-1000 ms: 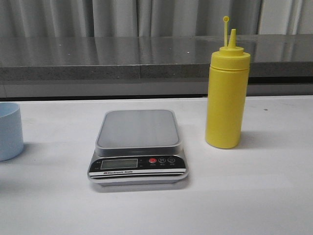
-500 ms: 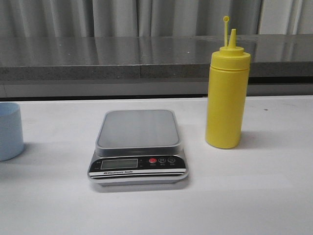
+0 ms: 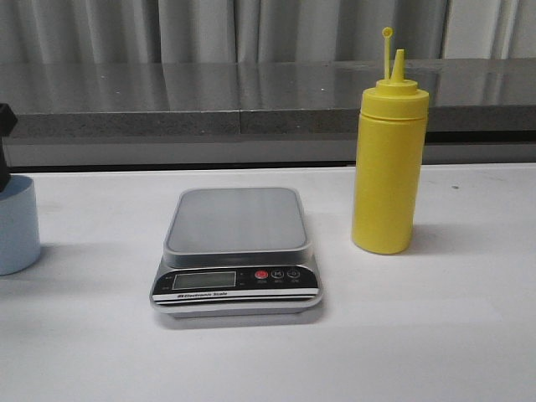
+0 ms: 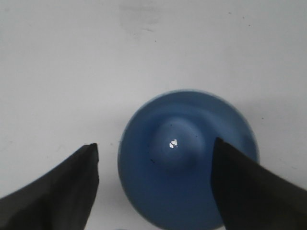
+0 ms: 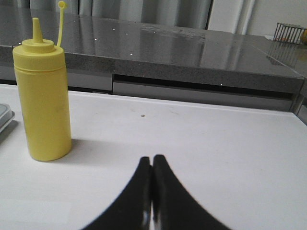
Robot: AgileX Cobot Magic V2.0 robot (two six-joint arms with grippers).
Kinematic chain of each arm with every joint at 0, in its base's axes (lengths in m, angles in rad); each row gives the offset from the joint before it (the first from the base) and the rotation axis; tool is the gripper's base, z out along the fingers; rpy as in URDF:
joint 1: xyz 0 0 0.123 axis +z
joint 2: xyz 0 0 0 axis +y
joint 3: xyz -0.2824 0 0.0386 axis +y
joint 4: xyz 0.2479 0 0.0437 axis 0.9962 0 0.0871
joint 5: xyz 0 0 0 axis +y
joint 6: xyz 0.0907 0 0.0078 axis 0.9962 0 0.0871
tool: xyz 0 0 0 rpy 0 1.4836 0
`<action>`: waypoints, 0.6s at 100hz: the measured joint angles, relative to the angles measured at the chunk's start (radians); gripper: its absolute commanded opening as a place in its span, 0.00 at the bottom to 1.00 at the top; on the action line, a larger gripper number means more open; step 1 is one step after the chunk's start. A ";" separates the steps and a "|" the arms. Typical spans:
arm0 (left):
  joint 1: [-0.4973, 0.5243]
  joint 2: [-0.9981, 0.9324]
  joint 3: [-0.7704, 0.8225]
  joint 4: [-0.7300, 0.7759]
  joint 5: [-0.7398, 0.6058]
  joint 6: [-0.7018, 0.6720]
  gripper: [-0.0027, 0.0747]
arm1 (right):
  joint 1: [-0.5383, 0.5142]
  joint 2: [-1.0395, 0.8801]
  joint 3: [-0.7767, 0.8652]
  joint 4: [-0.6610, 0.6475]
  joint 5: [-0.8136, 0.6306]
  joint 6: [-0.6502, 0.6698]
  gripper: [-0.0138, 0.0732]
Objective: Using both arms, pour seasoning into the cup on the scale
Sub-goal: 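Lower the left gripper onto the light blue cup and grasp it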
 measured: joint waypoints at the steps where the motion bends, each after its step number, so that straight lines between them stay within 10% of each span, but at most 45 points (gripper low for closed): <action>1: 0.000 0.004 0.000 0.000 -0.002 0.000 0.66 | 0.000 0.000 0.000 0.000 0.000 0.000 0.08; 27: 0.000 0.067 -0.002 0.000 -0.011 0.000 0.54 | 0.000 0.000 0.000 0.000 0.000 0.000 0.08; 60: 0.000 0.069 -0.004 0.000 -0.038 0.000 0.01 | 0.000 0.000 0.000 0.000 0.000 0.000 0.08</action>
